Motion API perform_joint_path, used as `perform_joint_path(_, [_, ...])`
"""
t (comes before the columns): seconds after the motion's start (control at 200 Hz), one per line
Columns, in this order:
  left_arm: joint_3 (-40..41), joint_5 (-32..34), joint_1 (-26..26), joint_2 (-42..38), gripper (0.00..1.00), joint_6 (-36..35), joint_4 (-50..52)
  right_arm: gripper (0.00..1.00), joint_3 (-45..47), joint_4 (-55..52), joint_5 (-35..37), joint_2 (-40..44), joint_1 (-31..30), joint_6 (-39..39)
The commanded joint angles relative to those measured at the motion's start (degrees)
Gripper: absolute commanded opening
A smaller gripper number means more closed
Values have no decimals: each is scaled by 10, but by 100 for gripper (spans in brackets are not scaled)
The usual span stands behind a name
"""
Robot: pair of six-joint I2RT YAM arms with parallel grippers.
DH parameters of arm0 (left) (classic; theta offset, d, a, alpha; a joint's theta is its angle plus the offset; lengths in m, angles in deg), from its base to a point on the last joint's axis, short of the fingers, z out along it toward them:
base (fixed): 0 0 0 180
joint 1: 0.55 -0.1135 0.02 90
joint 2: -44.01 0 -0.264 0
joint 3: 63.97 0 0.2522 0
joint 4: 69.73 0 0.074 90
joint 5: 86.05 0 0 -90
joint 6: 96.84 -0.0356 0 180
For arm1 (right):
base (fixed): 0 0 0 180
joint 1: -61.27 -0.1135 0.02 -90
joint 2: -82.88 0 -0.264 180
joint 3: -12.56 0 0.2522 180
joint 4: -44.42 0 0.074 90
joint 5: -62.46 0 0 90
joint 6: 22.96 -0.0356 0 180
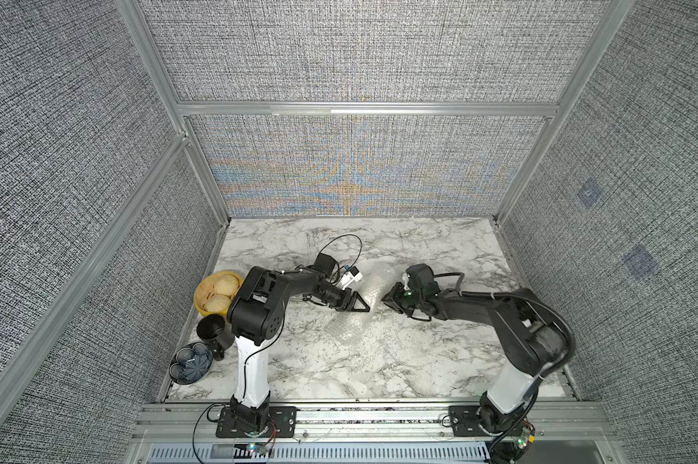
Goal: Wrap vases in bubble wrap
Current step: Stick the tape on the bubble wrap.
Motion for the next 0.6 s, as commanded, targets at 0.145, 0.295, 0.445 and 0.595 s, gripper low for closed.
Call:
perform_joint_path(0.145, [25,411,50,-48,71,41,28,46,30,-299,44,202,38,167])
perform_joint_path(0.295, [43,392,70,-99,96,77,-18,49,18,-285,97,321,100,277])
perform_joint_path(0.445, [46,300,33,-162,100,93,-25,52,-21,-326,88,342,190,362])
perform_joint_path(0.595, [61,228,-7,-261,100,77,-21,72,-21,-315,69,377,276,434])
